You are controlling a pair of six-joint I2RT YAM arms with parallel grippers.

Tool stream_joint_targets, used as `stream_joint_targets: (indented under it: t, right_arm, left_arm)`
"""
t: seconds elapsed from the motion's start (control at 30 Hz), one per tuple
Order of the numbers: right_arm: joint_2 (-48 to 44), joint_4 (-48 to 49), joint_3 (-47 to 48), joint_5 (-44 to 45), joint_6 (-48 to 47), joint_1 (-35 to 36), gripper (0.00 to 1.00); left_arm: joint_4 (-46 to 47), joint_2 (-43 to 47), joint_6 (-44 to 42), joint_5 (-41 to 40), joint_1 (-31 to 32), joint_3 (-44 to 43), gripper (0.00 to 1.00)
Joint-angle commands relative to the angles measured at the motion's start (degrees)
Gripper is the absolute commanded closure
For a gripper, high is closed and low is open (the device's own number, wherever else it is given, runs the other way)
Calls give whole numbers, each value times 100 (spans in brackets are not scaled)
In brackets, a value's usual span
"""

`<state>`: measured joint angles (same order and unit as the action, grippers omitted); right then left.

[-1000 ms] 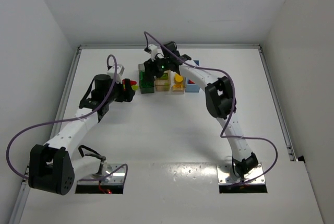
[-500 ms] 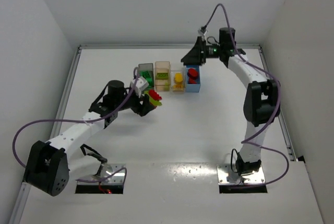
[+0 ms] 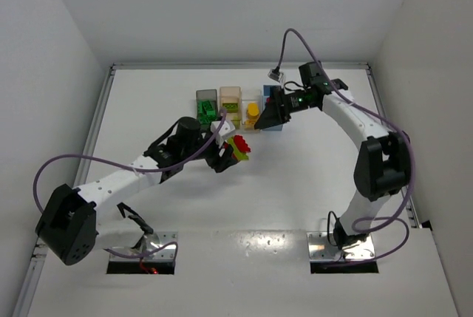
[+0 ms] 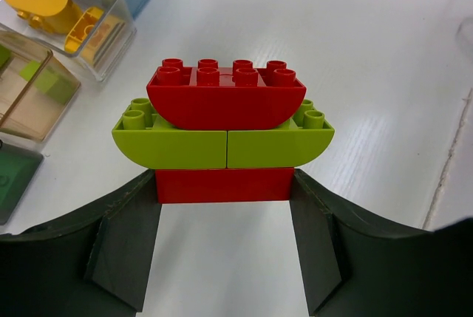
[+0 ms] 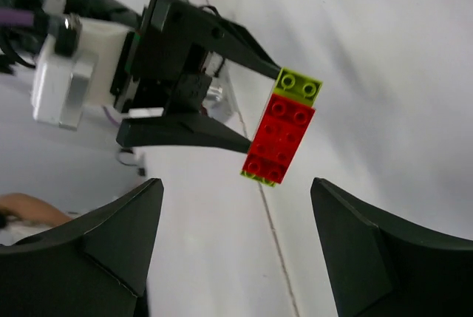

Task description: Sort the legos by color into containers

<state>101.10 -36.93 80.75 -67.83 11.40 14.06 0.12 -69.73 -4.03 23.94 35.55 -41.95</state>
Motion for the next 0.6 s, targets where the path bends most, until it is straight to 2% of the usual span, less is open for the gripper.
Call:
stream_joint_targets:
  t: [0.0,0.27,0.57]
  right_arm:
    - [-257,-1246,160,725,-1499,167,18]
    - [-319,-1352,46,1307,-1781,492,17]
    - [181,-1089,555,1044,-1500,597,17]
  left_arm:
    - [427,-84,-98,-109,66,-269,57]
    - [533,-207,8,-162,172,-524,57]
    - [586,-365,69,-109,356,-735,57]
